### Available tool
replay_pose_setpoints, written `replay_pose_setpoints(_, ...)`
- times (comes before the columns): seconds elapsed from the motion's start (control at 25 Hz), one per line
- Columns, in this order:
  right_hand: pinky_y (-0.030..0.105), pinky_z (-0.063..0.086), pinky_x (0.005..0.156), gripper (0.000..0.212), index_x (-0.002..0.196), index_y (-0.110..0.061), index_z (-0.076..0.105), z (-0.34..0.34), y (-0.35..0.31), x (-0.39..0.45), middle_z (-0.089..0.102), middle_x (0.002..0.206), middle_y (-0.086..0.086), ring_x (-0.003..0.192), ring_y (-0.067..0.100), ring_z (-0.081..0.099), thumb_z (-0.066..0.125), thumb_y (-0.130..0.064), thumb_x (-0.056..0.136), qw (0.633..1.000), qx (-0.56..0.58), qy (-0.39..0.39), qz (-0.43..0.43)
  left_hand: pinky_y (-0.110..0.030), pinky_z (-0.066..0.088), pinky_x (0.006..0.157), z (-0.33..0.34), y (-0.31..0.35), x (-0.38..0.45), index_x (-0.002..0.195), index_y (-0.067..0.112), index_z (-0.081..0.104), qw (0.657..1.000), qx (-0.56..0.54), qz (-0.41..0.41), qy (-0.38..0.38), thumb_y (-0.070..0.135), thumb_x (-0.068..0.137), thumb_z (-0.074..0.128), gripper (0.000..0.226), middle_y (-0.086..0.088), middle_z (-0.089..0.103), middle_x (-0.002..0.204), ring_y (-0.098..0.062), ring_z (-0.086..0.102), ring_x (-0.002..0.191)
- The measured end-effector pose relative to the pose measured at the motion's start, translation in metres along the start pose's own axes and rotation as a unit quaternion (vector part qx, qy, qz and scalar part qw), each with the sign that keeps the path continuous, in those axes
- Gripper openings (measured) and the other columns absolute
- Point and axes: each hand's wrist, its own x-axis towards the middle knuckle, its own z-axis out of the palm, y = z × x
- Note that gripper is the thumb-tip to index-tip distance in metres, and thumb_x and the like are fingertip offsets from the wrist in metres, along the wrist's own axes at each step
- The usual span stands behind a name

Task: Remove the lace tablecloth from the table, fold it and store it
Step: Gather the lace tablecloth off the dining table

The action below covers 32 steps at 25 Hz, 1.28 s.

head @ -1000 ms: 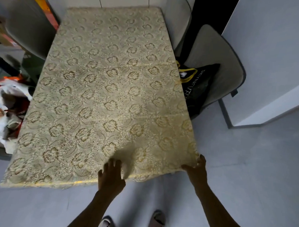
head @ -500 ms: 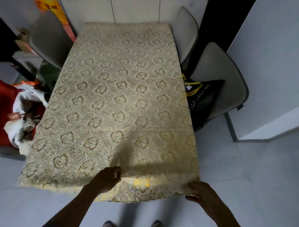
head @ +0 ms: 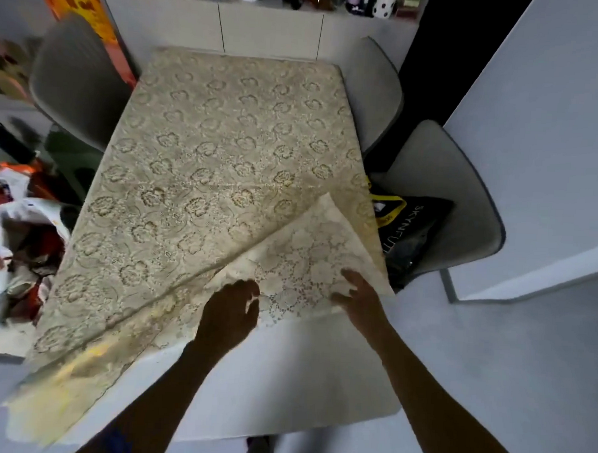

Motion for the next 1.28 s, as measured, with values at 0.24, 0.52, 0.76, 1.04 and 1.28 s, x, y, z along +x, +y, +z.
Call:
replay_pose_setpoints(0.24,0.047,0.05,0.092,0.071,0.135,-0.015,0.056,0.078,0.054,0.013,0.053,0.142,0.013,0.123,0.035,0.055,0.071,-0.008,0.066,0.825,-0.521,-0.073,-0.207,-0.055,0.029,0.109,0.032,-0.096,-0.047,0.154,0.027,0.011,0.917,0.235,-0.206,-0.247,0.024,0.084,0.057,0.084,-0.01,0.008,0.162,-0.033,0.015,0.146)
replay_pose_setpoints(0.52,0.033,0.053,0.048,0.027,0.072,-0.01,0.072,0.107,0.055,0.015,0.067,0.062,0.007,0.051,0.029,0.062,0.086,-0.009,0.048,0.777,-0.59,-0.037,-0.217,-0.036,0.054,0.067,0.012,-0.119,-0.025,0.111,0.018,0.064,0.951,0.209,-0.116,-0.194,0.01,0.073,0.072,0.04,-0.005,0.063,0.115,-0.031,0.062,0.1)
replay_pose_setpoints(0.76,0.03,0.052,0.078,0.012,0.081,-0.029,0.055,0.072,0.1,-0.04,0.059,0.081,-0.008,0.085,0.019,0.063,0.045,-0.027,0.088,0.805,-0.561,-0.181,-0.062,-0.019,0.031,0.054,0.023,-0.099,-0.07,0.076,0.029,0.047,0.908,0.085,-0.152,-0.382,0.005,0.077,0.053,0.025,0.014,0.047,0.08,-0.015,0.054,0.083)
replay_pose_setpoints(1.04,0.029,0.048,0.084,0.009,0.094,-0.024,0.055,0.047,0.11,-0.071,0.062,0.094,-0.004,0.099,0.019,0.063,0.05,-0.03,0.09,0.841,-0.482,-0.245,-0.023,-0.012,0.042,0.063,-0.001,-0.105,-0.15,0.105,0.029,0.061,0.94,-0.101,-0.268,-0.185,0.041,0.073,0.079,0.038,0.013,0.063,0.096,-0.007,0.061,0.081)
replay_pose_setpoints(1.28,0.029,0.046,0.093,0.045,0.129,-0.026,0.05,0.069,0.064,-0.025,0.056,0.132,-0.001,0.116,0.02,0.056,0.055,-0.02,0.084,0.886,-0.42,-0.177,-0.083,-0.043,0.048,0.085,-0.001,-0.124,-0.14,0.145,0.023,0.026,0.9,0.129,-0.4,-0.113,0.032,0.079,0.069,0.08,-0.008,0.037,0.137,-0.033,0.044,0.117)
